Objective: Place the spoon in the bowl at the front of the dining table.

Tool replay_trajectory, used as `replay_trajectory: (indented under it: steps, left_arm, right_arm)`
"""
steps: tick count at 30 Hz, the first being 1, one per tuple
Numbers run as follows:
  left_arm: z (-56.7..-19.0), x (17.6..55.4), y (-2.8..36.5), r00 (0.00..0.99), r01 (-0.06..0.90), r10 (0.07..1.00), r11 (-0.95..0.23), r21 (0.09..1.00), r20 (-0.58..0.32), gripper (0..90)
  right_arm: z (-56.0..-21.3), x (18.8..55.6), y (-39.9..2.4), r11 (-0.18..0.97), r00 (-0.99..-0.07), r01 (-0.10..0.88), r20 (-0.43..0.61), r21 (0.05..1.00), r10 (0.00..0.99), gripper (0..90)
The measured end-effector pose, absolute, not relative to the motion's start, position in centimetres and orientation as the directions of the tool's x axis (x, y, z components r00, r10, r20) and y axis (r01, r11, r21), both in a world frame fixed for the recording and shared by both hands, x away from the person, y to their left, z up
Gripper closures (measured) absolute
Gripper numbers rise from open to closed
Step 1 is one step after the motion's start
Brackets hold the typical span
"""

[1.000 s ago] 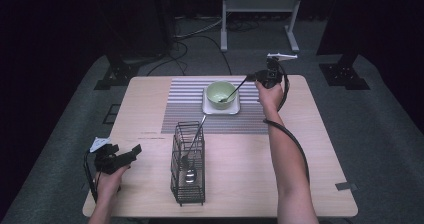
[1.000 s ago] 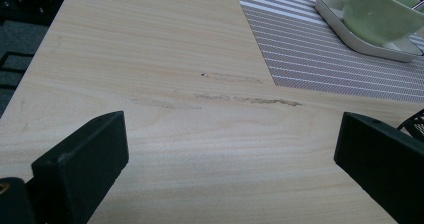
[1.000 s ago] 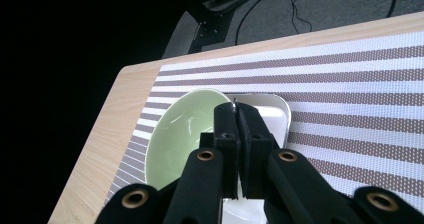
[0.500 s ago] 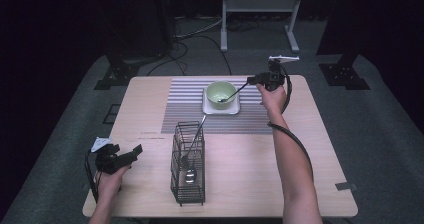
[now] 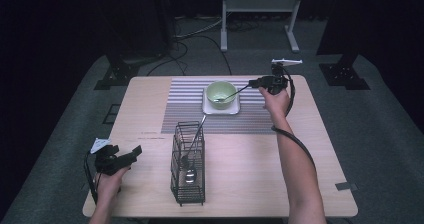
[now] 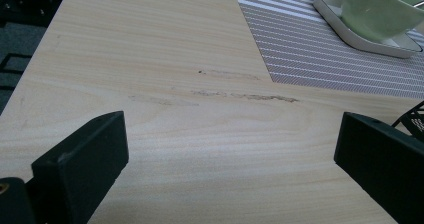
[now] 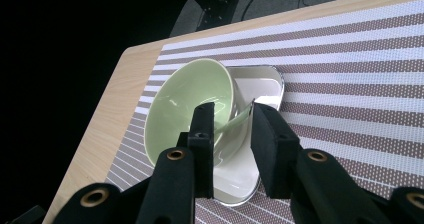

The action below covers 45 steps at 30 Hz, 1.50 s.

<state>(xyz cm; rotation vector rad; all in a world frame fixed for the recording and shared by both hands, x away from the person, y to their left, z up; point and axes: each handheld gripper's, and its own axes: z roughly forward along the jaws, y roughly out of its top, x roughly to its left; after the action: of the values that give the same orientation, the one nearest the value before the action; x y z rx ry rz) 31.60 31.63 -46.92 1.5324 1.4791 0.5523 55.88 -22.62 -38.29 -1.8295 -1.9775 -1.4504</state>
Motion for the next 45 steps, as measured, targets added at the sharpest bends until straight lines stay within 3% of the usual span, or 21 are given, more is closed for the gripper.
replay_trajectory:
  steps: [45]
  left_arm:
    - [-47.0, 31.7, 31.8, 0.176, 0.545, 0.949, 0.127, 0.829, -0.261, 0.0]
  right_arm:
    - [-40.9, 51.0, -25.5, -0.098, -0.358, 0.824, 0.647, 0.558, 0.674, 57.6]
